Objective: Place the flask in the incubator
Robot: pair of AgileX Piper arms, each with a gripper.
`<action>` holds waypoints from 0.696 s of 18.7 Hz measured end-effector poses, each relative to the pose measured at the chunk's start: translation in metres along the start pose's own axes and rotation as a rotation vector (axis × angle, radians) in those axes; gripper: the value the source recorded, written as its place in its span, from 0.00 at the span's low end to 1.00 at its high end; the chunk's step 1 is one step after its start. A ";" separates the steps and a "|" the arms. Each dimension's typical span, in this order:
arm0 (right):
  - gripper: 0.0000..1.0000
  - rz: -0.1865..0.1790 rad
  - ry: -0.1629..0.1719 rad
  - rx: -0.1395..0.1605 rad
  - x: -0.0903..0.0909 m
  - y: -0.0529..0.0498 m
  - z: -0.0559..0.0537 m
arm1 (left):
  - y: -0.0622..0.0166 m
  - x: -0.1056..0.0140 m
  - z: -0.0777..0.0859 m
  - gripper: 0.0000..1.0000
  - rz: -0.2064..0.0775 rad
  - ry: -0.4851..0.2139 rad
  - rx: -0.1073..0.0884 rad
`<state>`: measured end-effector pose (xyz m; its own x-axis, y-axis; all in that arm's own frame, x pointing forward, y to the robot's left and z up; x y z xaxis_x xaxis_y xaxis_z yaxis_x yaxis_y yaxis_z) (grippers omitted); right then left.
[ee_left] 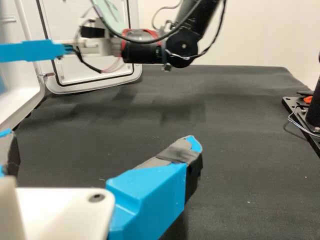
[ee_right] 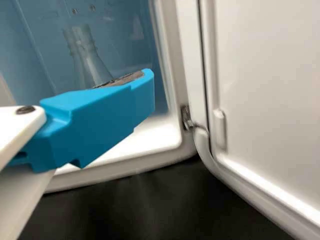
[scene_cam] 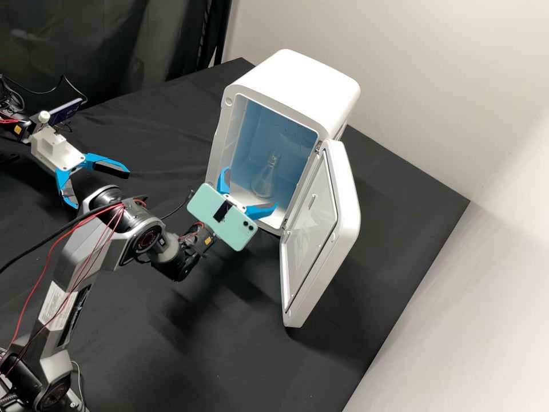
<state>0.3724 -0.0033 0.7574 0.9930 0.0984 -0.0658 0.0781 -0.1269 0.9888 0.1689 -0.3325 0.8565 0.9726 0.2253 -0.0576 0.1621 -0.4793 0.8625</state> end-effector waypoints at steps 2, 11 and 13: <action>1.00 -0.014 -0.023 0.017 -0.019 0.002 -0.002 | -0.0011 -0.001 0.001 1.00 -0.003 0.000 -0.004; 1.00 -0.038 -0.082 0.031 -0.085 0.006 -0.015 | -0.0012 0.000 0.002 1.00 -0.004 -0.004 0.009; 1.00 -0.005 -0.119 0.050 -0.099 0.009 -0.015 | -0.0012 0.000 0.002 1.00 -0.004 -0.004 0.017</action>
<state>0.2738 0.0006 0.7747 0.9958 -0.0182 -0.0892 0.0847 -0.1757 0.9808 0.1690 -0.3334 0.8546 0.9726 0.2236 -0.0632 0.1687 -0.4929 0.8536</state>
